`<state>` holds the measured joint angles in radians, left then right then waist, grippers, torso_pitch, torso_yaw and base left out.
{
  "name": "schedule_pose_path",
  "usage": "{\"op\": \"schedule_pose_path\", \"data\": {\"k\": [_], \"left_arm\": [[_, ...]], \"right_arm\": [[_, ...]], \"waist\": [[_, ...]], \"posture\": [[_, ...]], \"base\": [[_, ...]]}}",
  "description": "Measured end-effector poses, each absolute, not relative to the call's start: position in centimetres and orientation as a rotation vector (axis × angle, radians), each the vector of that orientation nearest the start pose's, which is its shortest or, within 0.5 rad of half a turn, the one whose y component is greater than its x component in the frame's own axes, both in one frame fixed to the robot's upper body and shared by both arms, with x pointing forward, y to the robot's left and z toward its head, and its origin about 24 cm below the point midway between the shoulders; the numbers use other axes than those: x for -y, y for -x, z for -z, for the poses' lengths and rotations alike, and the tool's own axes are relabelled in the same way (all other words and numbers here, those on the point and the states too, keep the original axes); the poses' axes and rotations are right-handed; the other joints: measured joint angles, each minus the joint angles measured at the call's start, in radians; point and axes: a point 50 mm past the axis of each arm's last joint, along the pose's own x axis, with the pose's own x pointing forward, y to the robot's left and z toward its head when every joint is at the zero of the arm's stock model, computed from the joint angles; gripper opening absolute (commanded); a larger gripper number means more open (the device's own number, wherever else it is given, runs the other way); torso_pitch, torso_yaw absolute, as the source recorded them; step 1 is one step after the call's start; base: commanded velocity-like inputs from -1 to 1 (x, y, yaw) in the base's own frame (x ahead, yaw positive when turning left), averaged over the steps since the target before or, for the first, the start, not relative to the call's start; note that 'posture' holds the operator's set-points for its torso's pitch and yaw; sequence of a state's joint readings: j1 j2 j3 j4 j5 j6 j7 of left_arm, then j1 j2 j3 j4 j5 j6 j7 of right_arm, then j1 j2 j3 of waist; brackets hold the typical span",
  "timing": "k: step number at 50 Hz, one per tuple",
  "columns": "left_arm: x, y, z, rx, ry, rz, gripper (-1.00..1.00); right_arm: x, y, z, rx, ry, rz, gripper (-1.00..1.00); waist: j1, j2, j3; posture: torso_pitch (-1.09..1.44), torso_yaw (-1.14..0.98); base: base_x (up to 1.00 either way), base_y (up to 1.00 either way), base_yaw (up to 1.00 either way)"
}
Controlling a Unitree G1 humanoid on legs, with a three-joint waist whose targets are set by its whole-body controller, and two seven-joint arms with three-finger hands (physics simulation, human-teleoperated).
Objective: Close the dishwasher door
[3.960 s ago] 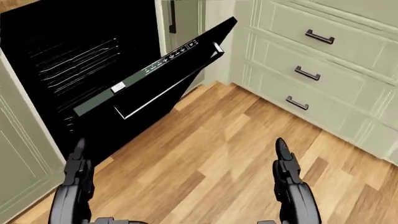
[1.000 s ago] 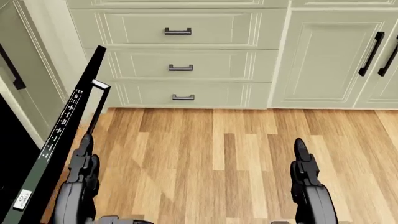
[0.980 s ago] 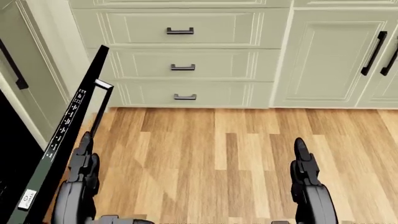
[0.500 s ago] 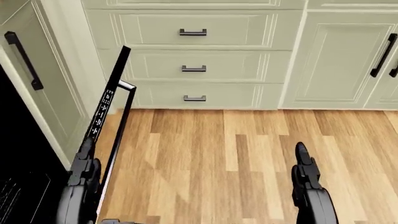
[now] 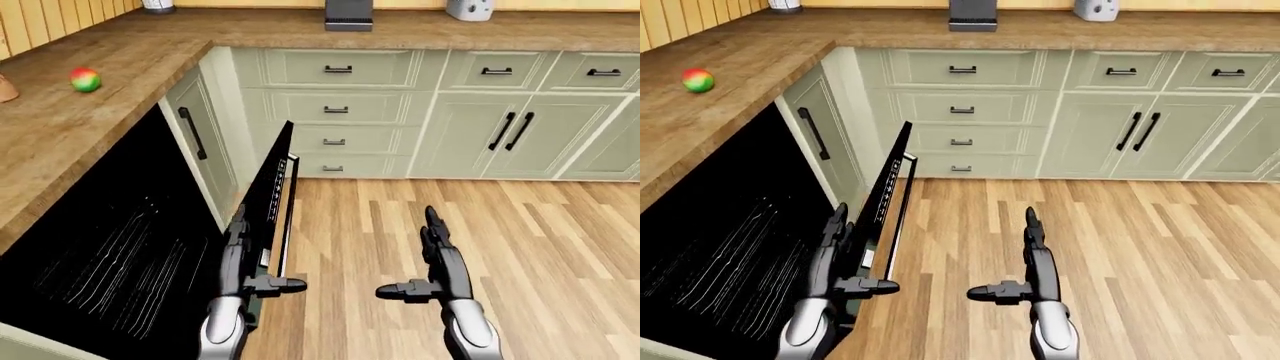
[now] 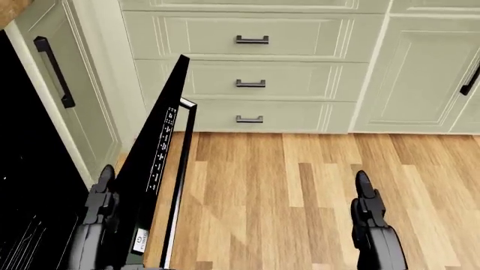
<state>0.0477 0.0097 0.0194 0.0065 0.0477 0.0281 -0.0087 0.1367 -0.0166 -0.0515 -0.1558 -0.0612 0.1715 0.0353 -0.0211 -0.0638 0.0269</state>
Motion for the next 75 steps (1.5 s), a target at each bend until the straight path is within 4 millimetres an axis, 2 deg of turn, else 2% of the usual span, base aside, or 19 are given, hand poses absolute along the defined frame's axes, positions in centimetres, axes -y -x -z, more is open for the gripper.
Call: {"op": "schedule_pose_path", "data": {"k": [2, 5, 6, 7, 9, 13, 17, 23, 33, 47, 50, 53, 58, 66, 75], "left_arm": [[-15.9, -24.4, -2.7, -0.081, -0.057, -0.022, 1.00], [-16.0, -24.6, -3.6, -0.035, -0.060, -0.029, 1.00], [-16.0, -24.7, -3.8, -0.026, -0.060, -0.030, 1.00], [-16.1, -24.7, -3.9, -0.020, -0.064, -0.031, 1.00], [-16.7, -24.5, -3.5, -0.039, -0.072, -0.052, 1.00], [-16.9, -24.2, -2.6, -0.084, -0.069, -0.065, 1.00], [-16.4, -24.3, -3.0, -0.080, -0.065, -0.045, 1.00], [-15.6, -24.8, -6.6, 0.012, -0.066, -0.023, 1.00], [-13.3, -26.3, -10.0, 0.003, 0.001, 0.012, 1.00], [-8.0, -26.5, -11.9, -0.013, 0.038, 0.147, 1.00], [-6.6, -27.4, -11.0, -0.050, 0.047, 0.179, 1.00], [-5.2, -27.9, -8.4, -0.131, 0.046, 0.206, 1.00], [-3.7, -27.2, -4.6, -0.225, 0.032, 0.228, 1.00], [-2.4, -27.4, -3.4, -0.224, 0.065, 0.230, 1.00], [-0.4, -27.0, -0.4, -0.300, 0.084, 0.265, 1.00]], "right_arm": [[17.3, -22.6, -3.2, -0.147, 0.079, 0.063, 1.00], [17.2, -22.7, -3.8, -0.119, 0.072, 0.060, 1.00], [17.2, -22.8, -3.9, -0.112, 0.070, 0.060, 1.00], [17.2, -22.7, -4.0, -0.105, 0.065, 0.059, 1.00], [16.7, -22.5, -3.6, -0.123, 0.051, 0.040, 1.00], [16.9, -22.3, -3.1, -0.149, 0.053, 0.040, 1.00], [17.5, -22.4, -3.6, -0.128, 0.058, 0.063, 1.00], [17.8, -22.2, -3.7, -0.122, 0.055, 0.069, 1.00], [18.8, -21.8, -3.9, -0.121, 0.057, 0.099, 1.00], [19.9, -20.9, -4.1, -0.120, 0.050, 0.129, 1.00], [19.9, -20.9, -4.1, -0.119, 0.050, 0.129, 1.00], [19.8, -20.9, -4.3, -0.111, 0.048, 0.123, 1.00], [20.0, -20.7, -4.5, -0.106, 0.049, 0.130, 1.00], [20.0, -20.4, -4.5, -0.108, 0.047, 0.133, 1.00], [20.1, -20.4, -4.4, -0.107, 0.045, 0.133, 1.00]], "waist": [[0.002, 0.012, -0.003], [-0.007, 0.063, 0.010], [-0.010, 0.086, 0.009], [-0.010, 0.098, 0.003], [-0.001, 0.073, 0.011], [0.014, 0.037, 0.008], [0.022, 0.040, -0.002], [0.027, 0.048, -0.017], [0.028, 0.053, -0.024], [0.027, 0.043, -0.020], [0.030, 0.040, -0.022], [0.030, 0.036, -0.021], [0.029, 0.028, -0.012], [0.030, 0.024, -0.016], [0.030, 0.019, -0.015]], "posture": [[0.00, 0.00], [0.00, 0.00], [0.00, 0.00], [0.00, 0.00], [0.00, 0.00], [0.00, 0.00], [0.00, 0.00], [0.00, 0.00], [0.00, 0.00], [0.00, 0.00], [0.00, 0.00], [0.00, 0.00], [0.00, 0.00], [0.00, 0.00], [0.00, 0.00]], "base": [[0.00, 0.16, 0.00], [0.00, 0.00, 0.00], [0.00, 0.00, 0.00], [0.00, 0.00, 0.00], [0.00, 0.00, 0.00], [0.00, 0.00, 0.00], [0.00, 0.00, 0.00], [0.00, 0.00, 0.00], [0.00, 0.00, 0.00], [0.00, 0.00, 0.00], [0.00, 0.00, 0.00], [0.00, 0.00, 0.00], [0.00, 0.00, 0.00], [0.00, 0.00, 0.00], [0.00, 0.00, 0.00]]}}
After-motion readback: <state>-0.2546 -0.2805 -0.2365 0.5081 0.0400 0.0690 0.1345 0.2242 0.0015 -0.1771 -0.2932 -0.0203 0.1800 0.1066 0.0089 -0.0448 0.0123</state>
